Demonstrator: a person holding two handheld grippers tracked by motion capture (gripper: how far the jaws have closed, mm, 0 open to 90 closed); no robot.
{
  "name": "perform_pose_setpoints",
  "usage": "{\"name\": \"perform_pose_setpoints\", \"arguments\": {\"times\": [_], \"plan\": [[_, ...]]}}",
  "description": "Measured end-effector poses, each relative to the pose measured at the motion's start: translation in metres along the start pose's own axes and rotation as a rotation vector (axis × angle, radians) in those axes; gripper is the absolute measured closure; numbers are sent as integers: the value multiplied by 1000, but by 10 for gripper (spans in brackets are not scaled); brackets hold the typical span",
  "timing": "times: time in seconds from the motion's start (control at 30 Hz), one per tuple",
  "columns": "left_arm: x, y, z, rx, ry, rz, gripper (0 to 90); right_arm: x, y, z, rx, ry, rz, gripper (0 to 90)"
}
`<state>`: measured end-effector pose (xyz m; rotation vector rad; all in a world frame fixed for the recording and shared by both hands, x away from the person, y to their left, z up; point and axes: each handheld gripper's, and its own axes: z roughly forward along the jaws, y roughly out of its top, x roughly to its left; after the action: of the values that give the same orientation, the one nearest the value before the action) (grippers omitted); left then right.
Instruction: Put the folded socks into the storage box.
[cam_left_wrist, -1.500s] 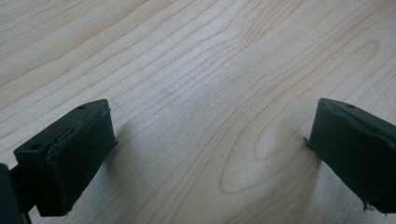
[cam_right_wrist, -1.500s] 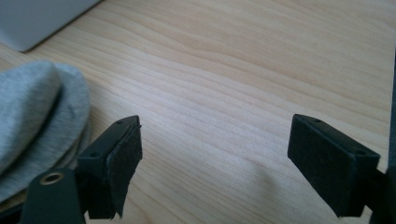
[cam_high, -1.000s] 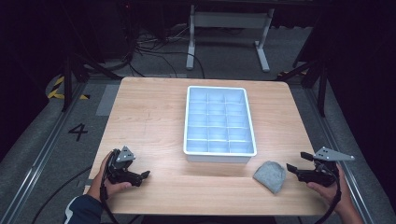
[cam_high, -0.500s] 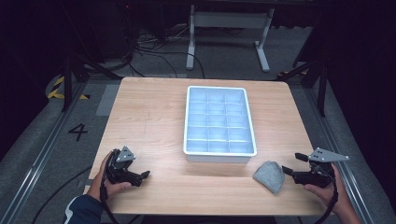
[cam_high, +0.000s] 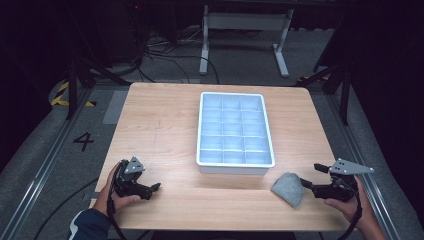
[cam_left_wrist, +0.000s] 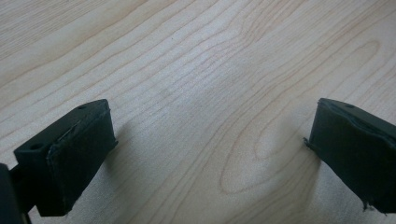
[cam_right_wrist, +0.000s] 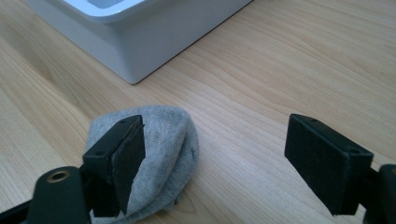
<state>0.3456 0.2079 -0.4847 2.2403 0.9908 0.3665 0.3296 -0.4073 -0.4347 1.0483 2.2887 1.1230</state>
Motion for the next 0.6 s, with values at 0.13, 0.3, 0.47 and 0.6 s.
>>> {"name": "perform_pose_setpoints", "arguments": {"times": [0.13, 0.3, 0.47, 0.6], "plan": [[0, 0, 0, 0, 0, 0, 5, 4, 0, 4, 13, 14, -12, 210], [0, 0, 0, 0, 0, 0, 5, 7, 0, 9, 31, 29, -20, 211], [0, 0, 0, 3, -4, -6, 5, 11, 0, 16, 50, 47, -32, 211], [0, 0, 0, 0, 0, 0, 5, 14, -1, 23, 75, 61, -39, 209]]}}
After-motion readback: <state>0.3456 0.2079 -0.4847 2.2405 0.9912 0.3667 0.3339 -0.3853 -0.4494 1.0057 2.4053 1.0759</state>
